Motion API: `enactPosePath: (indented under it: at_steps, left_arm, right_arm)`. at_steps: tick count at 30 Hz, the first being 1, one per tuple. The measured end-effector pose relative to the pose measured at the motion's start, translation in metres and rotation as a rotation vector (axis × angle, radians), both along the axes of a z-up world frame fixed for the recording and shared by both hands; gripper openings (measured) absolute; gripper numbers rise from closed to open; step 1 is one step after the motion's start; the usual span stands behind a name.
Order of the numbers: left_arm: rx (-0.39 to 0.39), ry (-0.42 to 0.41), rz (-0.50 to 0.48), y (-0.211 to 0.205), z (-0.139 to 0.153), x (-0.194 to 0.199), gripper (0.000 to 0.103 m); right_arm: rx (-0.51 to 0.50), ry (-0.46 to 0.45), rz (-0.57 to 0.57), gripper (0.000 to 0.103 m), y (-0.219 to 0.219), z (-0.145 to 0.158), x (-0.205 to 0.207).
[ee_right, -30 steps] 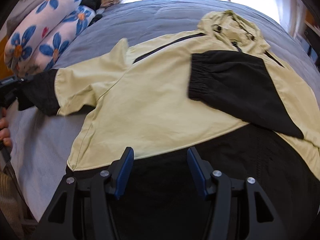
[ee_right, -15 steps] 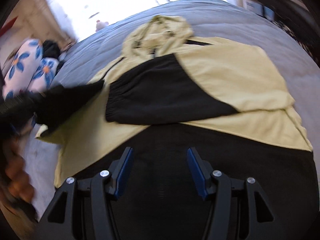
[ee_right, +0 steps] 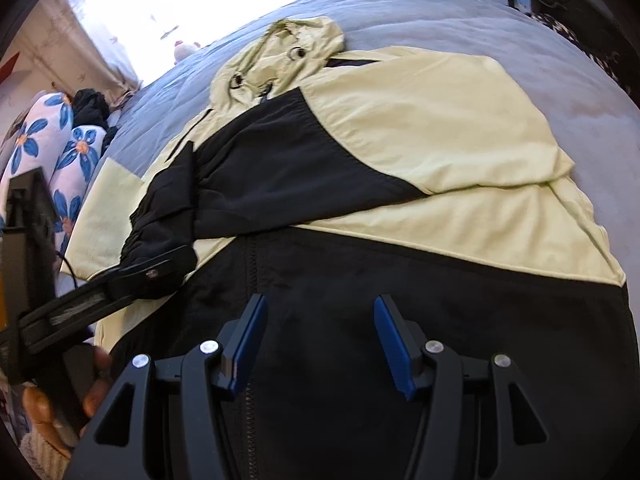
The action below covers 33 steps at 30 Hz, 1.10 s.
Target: Fold large clothes
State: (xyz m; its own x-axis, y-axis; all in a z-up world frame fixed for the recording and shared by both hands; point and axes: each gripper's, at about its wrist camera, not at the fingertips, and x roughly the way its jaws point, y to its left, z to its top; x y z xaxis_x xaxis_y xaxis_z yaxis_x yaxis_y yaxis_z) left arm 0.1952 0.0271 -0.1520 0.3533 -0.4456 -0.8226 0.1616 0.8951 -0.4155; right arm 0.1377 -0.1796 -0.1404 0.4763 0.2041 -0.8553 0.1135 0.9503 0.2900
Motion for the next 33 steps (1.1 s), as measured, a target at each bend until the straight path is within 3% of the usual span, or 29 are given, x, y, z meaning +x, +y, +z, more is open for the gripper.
enactPosePath:
  at_steps: [6,12,18,22,27,28,29,30,33]
  left_arm:
    - [0.059,-0.102,0.016,0.024,0.036,-0.037,0.068]
    - [0.196,-0.220,0.167,0.068,0.068,-0.067,0.068]
    - [0.222,-0.171,0.301,0.111,0.062,-0.069,0.069]
    - [0.190,-0.117,0.351,0.133,0.047,-0.071,0.069]
    - [0.184,-0.090,0.380,0.144,0.034,-0.073,0.069]
    - [0.182,-0.085,0.384,0.145,0.032,-0.073,0.069]
    - [0.178,-0.079,0.388,0.146,0.030,-0.073,0.069]
    - [0.173,-0.074,0.391,0.147,0.029,-0.073,0.069]
    - [0.167,-0.075,0.395,0.148,0.028,-0.073,0.069]
  right_arm:
    - [-0.031,-0.045,0.095,0.056,0.025,0.011,0.003]
    - [-0.116,-0.109,0.231,0.056,0.065,0.023,0.013]
    - [-0.260,-0.162,0.430,0.056,0.122,0.017,0.032]
    - [-0.348,-0.121,0.552,0.056,0.152,-0.003,0.047]
    - [-0.442,-0.116,0.587,0.056,0.177,-0.018,0.063]
    - [-0.461,-0.124,0.587,0.051,0.182,-0.017,0.066]
    - [-0.478,-0.141,0.589,0.020,0.186,-0.015,0.069]
    - [-0.490,-0.144,0.591,0.005,0.190,-0.011,0.071]
    - [-0.430,-0.239,0.538,0.003,0.186,0.026,0.078]
